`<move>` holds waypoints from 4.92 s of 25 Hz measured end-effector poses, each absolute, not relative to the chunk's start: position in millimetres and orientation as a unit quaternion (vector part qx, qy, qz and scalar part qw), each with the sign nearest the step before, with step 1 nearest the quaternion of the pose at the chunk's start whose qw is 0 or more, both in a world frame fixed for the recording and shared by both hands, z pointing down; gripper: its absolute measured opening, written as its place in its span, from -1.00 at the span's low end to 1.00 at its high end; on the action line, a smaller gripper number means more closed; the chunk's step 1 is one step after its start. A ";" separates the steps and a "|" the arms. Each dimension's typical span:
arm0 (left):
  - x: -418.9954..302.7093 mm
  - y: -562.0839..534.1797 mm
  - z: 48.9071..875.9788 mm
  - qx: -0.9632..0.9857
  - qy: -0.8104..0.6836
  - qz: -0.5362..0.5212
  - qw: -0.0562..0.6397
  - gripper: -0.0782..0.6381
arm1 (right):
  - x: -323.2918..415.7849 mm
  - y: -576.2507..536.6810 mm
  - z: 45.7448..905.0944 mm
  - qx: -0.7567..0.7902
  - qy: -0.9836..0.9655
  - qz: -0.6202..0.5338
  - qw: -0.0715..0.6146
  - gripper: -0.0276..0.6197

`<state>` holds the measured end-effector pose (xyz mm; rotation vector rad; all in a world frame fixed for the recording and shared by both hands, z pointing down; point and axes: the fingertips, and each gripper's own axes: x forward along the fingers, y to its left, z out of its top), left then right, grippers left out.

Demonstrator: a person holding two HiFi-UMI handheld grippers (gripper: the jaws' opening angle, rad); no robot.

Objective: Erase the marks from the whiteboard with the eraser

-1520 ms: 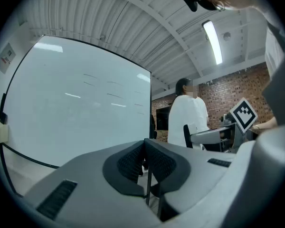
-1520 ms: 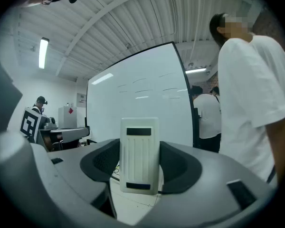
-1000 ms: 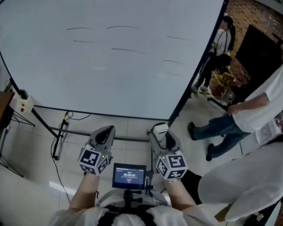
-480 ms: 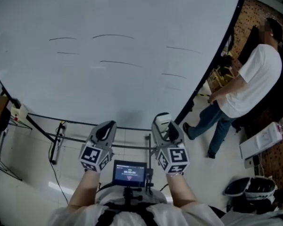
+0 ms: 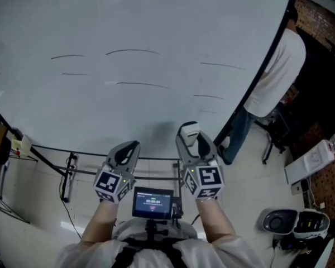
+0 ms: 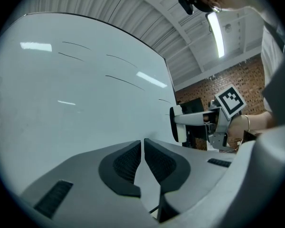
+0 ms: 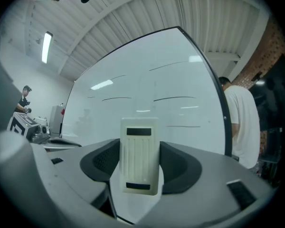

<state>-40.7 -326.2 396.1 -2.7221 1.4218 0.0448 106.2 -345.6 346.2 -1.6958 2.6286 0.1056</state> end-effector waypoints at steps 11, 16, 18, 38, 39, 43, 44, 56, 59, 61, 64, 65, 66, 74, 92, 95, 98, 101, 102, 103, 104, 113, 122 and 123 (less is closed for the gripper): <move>-38.6 -342.1 399.5 -0.890 0.455 0.021 0.028 -0.77 | 59.5 -380.8 314.0 -0.543 0.834 0.094 -0.020 -0.09; -36.1 -349.3 397.5 -0.887 0.460 0.024 0.025 -0.77 | 62.3 -389.4 321.4 -0.556 0.823 0.106 -0.043 -0.09; -34.9 -352.3 396.7 -0.887 0.460 0.025 0.025 -0.77 | 62.8 -390.8 320.3 -0.556 0.823 0.107 -0.041 -0.08; -7.5 -364.7 399.4 -0.896 0.442 0.026 0.026 -0.77 | 231.6 -403.1 334.0 -0.649 0.761 0.013 0.003 -0.09; -7.5 -364.8 399.2 -0.896 0.442 0.026 0.026 -0.77 | 232.7 -402.5 333.9 -0.651 0.759 0.012 0.005 -0.09; -8.5 -365.0 399.7 -0.896 0.443 0.024 0.026 -0.77 | 221.2 -395.3 329.5 -0.644 0.765 0.009 0.016 -0.09; -9.5 -365.2 399.7 -0.895 0.444 0.024 0.025 -0.77 | 211.6 -393.2 326.1 -0.634 0.773 0.011 0.020 -0.09; -26.9 -368.2 399.7 -0.889 0.457 0.027 0.024 -0.77 | 66.0 -389.1 319.7 -0.513 0.855 0.075 -0.024 -0.08; -29.4 -370.6 400.1 -0.887 0.460 0.029 0.021 -0.77 | 82.2 -391.5 318.0 -0.529 0.845 0.077 -0.023 -0.08; -27.4 -371.6 400.5 -0.889 0.458 0.028 0.021 -0.77 | 101.4 -393.1 314.6 -0.548 0.834 0.070 -0.015 -0.09; -21.8 -372.9 400.8 -0.892 0.452 0.027 0.021 -0.77 | 129.9 -395.0 311.8 -0.573 0.817 0.062 -0.005 -0.08; -19.6 -373.2 400.6 -0.893 0.449 0.027 0.021 -0.77 | 138.9 -395.6 311.7 -0.582 0.811 0.060 -0.003 -0.09; -17.4 -373.3 400.4 -0.894 0.447 0.027 0.021 -0.77 | 148.5 -396.2 311.8 -0.591 0.805 0.058 -0.001 -0.09; -4.4 -372.2 399.1 -0.899 0.437 0.026 0.022 -0.77 | 231.2 -400.6 316.1 -0.664 0.747 0.036 0.013 -0.09; -12.9 -355.2 403.4 -0.904 0.427 0.024 0.016 -0.77 | 185.0 -362.1 347.7 -0.626 0.780 -0.002 0.014 -0.09; -18.4 -350.9 408.1 -0.905 0.425 0.023 0.013 -0.77 | 163.9 -354.4 361.8 -0.613 0.790 -0.008 -0.002 -0.09; -25.0 -345.4 412.5 -0.906 0.422 0.022 0.010 -0.77 | 149.3 -345.8 375.7 -0.609 0.793 -0.018 -0.011 -0.09; -34.1 -339.0 417.7 -0.908 0.418 0.021 0.003 -0.77 | 139.5 -335.8 386.6 -0.611 0.791 -0.026 -0.017 -0.09; -37.1 -336.8 420.2 -0.909 0.417 0.020 0.000 -0.77 | 136.9 -332.1 389.9 -0.614 0.789 -0.028 -0.019 -0.09; -39.4 -334.4 423.3 -0.910 0.414 0.019 -0.004 -0.77 | 134.7 -328.0 392.8 -0.616 0.787 -0.030 -0.020 -0.09; -40.9 -331.7 426.6 -0.911 0.411 0.018 -0.007 -0.77 | 132.8 -323.8 395.5 -0.619 0.784 -0.032 -0.021 -0.09; -46.5 -299.8 436.1 -0.920 0.391 0.013 -0.007 -0.77 | 120.2 -286.6 402.1 -0.628 0.777 -0.033 -0.019 -0.09; -57.9 -246.6 419.0 -0.910 0.414 0.024 0.011 -0.77 | 102.6 -235.2 399.2 -0.600 0.800 -0.023 -0.015 -0.09; -58.1 -238.2 418.8 -0.908 0.419 0.025 0.011 -0.77 | 102.1 -226.7 400.6 -0.596 0.803 -0.024 -0.016 -0.09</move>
